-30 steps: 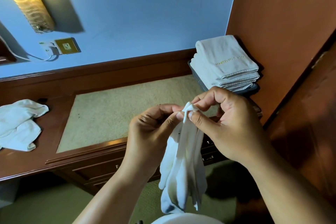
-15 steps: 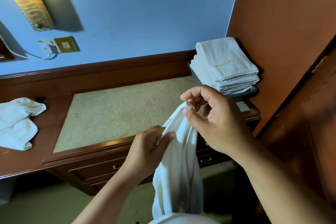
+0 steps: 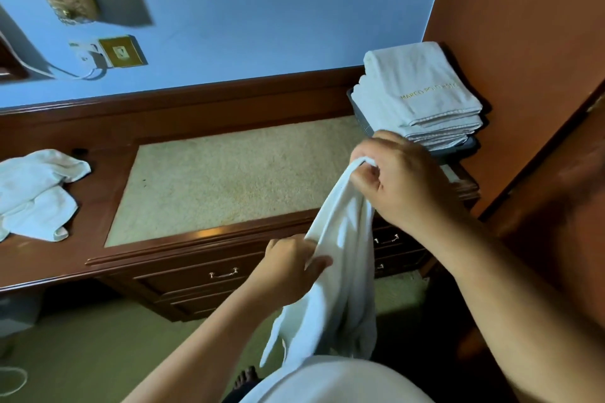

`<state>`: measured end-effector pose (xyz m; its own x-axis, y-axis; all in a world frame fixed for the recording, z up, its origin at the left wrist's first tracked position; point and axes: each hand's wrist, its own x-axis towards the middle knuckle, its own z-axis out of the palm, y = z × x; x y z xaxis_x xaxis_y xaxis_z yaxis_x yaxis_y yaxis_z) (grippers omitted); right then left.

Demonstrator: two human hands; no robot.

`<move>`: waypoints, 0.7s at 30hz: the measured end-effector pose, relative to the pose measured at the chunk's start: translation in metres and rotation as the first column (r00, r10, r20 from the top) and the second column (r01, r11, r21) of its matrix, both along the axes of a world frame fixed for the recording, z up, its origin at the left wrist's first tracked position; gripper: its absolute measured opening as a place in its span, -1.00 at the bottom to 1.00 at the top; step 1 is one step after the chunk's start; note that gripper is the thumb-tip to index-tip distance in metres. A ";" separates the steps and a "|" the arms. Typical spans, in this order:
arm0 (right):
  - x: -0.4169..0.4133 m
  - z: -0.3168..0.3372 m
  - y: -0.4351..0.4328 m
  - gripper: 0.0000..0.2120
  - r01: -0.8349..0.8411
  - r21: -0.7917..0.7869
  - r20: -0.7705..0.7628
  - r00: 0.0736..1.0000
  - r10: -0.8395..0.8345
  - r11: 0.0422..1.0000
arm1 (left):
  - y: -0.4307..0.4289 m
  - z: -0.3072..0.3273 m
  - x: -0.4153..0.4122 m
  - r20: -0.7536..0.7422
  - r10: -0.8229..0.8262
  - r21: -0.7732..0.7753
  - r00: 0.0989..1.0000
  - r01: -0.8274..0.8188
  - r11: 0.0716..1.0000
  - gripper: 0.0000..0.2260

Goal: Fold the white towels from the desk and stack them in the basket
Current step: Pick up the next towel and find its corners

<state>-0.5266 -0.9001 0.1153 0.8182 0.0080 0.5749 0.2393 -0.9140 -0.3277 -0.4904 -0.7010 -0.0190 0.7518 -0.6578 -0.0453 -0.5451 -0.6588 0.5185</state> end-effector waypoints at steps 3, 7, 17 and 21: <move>0.008 0.007 -0.019 -0.81 0.102 0.093 0.120 0.986 -0.113 0.990 | 0.019 -0.047 0.006 -0.022 0.140 0.250 0.990 -0.130 0.960 -0.77; 0.022 0.000 -0.065 -0.76 0.272 0.155 0.111 0.950 -0.291 0.950 | 0.078 -0.094 0.007 -0.015 0.316 0.425 0.949 -0.280 0.861 -0.80; 0.019 -0.045 -0.031 -0.81 -0.042 0.140 -0.125 0.990 0.060 0.989 | 0.137 -0.076 0.044 -0.066 0.486 0.369 0.871 -0.432 0.823 -0.85; 0.015 -0.041 0.019 -0.77 -0.305 0.010 -0.153 0.941 0.303 0.952 | 0.070 -0.015 0.014 -0.104 0.183 -0.342 0.978 -0.208 0.916 -0.77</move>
<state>-0.5119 -0.8807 0.0744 0.8526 0.2763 0.4435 0.4549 -0.8102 -0.3698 -0.4768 -0.6307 -0.0345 0.8702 -0.4814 0.1046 -0.3791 -0.5188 0.7662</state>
